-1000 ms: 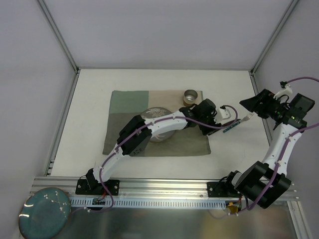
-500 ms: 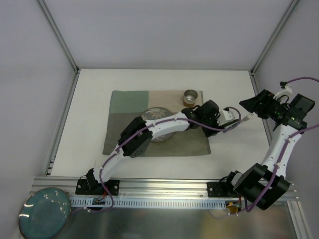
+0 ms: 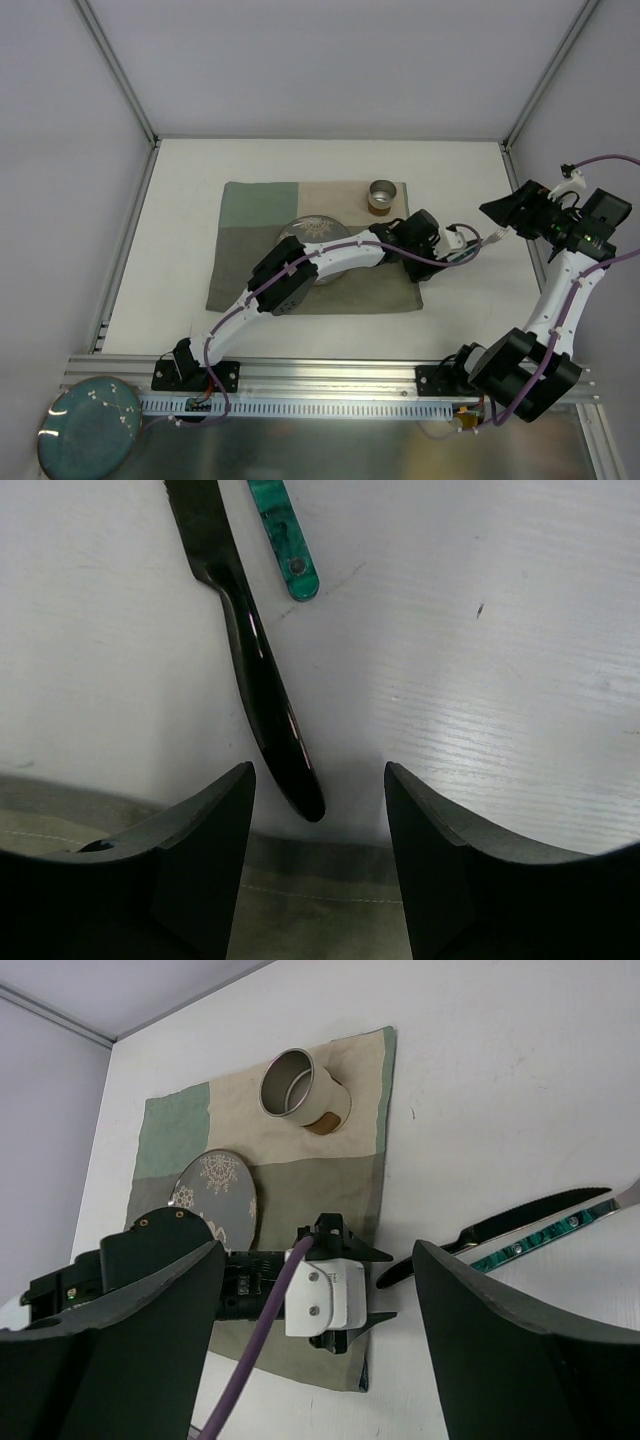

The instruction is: Set the dinner table for one person

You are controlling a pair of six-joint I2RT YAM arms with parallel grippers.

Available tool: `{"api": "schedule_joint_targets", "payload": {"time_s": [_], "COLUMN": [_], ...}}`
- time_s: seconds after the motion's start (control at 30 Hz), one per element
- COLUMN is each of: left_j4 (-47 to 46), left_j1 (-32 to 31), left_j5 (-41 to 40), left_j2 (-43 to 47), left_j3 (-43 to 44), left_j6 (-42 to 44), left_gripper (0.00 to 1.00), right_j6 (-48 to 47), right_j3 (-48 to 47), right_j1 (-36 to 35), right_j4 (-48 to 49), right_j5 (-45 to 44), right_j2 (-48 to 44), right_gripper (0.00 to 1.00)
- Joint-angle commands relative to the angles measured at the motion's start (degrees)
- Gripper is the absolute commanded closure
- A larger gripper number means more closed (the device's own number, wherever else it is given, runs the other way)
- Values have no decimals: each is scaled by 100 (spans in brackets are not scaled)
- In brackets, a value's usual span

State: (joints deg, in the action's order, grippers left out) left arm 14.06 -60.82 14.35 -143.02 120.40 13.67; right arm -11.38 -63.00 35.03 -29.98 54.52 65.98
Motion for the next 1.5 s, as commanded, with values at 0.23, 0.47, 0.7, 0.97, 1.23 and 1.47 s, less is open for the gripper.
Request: {"api": "schedule_joint_targets", "payload": {"time_s": [0.23,0.47,0.7,0.97,1.23,1.47], "left_j4": [17,8,0,-35,-44,-53], "left_j1": [-53,-44,-44,35,149,316], "left_j5": [173,95,15,-274,-599,-854], "left_j2": [-305,-455,-437,-148,248,494], "left_j3": [335,335,318,124,98,-8], "left_j6": [-286,-400,-383,-251,-23,74], "left_gripper": [49,94,100,100,100,100], "right_j6": [179,285,285,66,-207,-190], "right_j3": [-546,-608,-634,-353,16,-37], "right_j1": [302,496,567,593,593,567], "right_j4": [-8,1,1,1,211,334], "right_j5": [533,770,814,753,525,472], "right_j2": [-225,-436,-481,-226,195,504], "right_gripper": [20,20,20,20,20,20]}}
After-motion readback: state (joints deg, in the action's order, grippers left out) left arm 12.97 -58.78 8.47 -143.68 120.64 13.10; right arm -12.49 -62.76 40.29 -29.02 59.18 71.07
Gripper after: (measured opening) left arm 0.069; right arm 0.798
